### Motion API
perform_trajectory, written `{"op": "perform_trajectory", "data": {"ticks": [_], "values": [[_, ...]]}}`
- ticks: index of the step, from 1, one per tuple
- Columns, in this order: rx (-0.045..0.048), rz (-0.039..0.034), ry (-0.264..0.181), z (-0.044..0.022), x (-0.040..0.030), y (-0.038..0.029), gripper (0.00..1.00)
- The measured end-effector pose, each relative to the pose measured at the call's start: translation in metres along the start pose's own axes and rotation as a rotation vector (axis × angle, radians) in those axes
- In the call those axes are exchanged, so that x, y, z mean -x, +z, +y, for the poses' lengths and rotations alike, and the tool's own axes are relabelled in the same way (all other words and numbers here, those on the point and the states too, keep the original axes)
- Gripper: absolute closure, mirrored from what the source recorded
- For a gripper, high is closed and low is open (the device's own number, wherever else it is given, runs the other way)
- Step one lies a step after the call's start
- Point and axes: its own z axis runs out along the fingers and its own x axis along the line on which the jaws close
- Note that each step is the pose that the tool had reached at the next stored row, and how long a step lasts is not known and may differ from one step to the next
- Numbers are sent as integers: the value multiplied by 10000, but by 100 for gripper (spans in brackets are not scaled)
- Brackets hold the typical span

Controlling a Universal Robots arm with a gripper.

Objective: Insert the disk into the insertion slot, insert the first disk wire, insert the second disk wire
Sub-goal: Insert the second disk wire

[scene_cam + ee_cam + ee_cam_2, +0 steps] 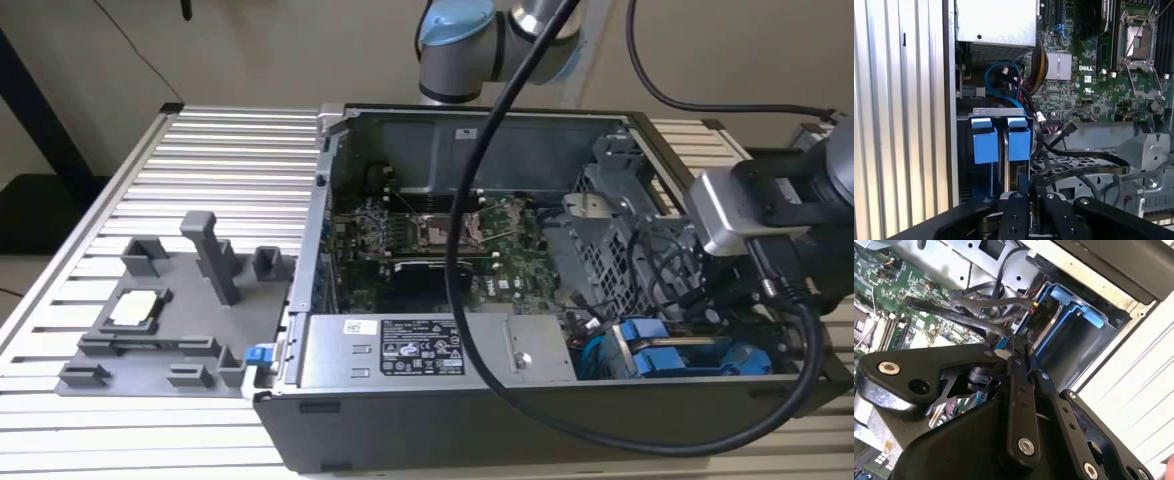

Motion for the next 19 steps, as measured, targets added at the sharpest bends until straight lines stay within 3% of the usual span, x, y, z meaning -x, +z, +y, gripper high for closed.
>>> {"op": "perform_trajectory", "data": {"ticks": [19], "values": [[-67,54,263,-19,-37,148,84]]}}
